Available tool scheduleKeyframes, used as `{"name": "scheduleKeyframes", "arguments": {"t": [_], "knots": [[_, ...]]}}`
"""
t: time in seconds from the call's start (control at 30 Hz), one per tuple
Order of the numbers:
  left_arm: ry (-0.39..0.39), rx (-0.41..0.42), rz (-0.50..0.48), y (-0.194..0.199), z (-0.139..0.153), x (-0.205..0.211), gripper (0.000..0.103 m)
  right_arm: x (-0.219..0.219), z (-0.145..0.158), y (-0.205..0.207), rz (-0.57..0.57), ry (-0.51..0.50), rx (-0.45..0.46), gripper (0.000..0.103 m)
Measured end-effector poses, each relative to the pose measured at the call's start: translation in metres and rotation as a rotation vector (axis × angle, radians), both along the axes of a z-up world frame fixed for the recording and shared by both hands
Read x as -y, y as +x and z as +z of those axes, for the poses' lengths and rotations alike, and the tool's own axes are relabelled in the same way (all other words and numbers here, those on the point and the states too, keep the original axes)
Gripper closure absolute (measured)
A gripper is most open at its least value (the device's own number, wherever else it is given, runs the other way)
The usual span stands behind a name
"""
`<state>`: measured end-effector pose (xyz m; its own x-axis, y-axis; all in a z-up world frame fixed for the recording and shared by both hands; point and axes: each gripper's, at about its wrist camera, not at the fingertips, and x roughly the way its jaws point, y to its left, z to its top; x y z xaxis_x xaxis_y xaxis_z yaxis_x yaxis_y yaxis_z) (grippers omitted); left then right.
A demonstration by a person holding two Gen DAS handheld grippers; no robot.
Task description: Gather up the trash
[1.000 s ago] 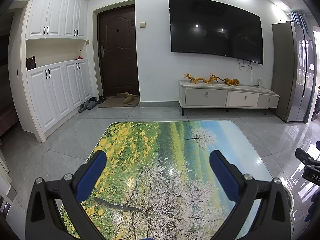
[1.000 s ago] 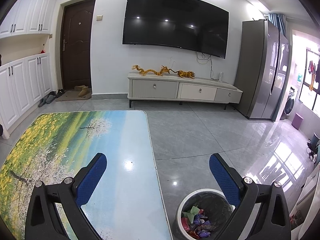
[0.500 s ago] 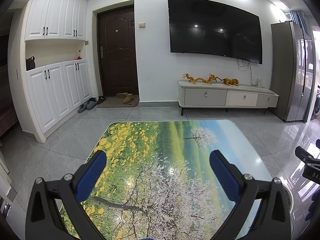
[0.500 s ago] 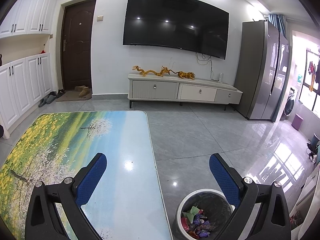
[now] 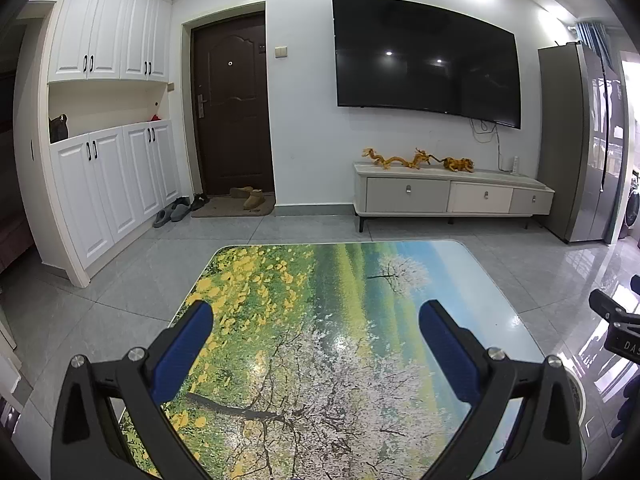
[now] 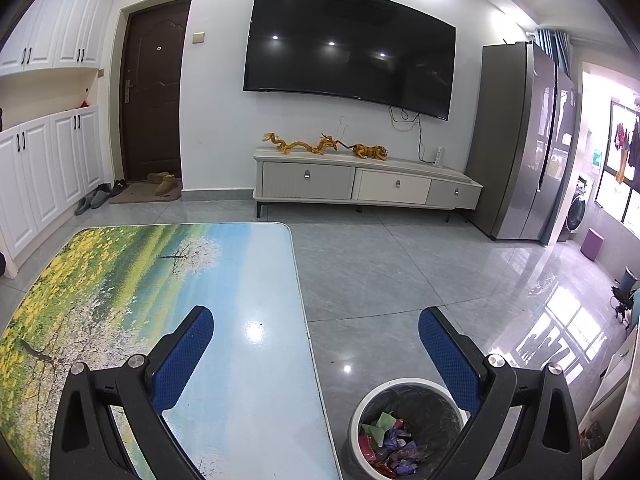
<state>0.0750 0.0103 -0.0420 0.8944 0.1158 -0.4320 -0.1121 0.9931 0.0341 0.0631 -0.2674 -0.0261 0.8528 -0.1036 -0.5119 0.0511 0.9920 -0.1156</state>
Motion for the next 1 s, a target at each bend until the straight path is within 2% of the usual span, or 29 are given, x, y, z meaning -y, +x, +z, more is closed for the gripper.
{"name": "scheduleKeyframes", "arguments": {"t": [1.0], "knots": [[-0.053,0.010,-0.016,-0.008,-0.001,-0.015,0.000,-0.019,0.004,-0.006,0.038,-0.025,0.019,0.000]]}}
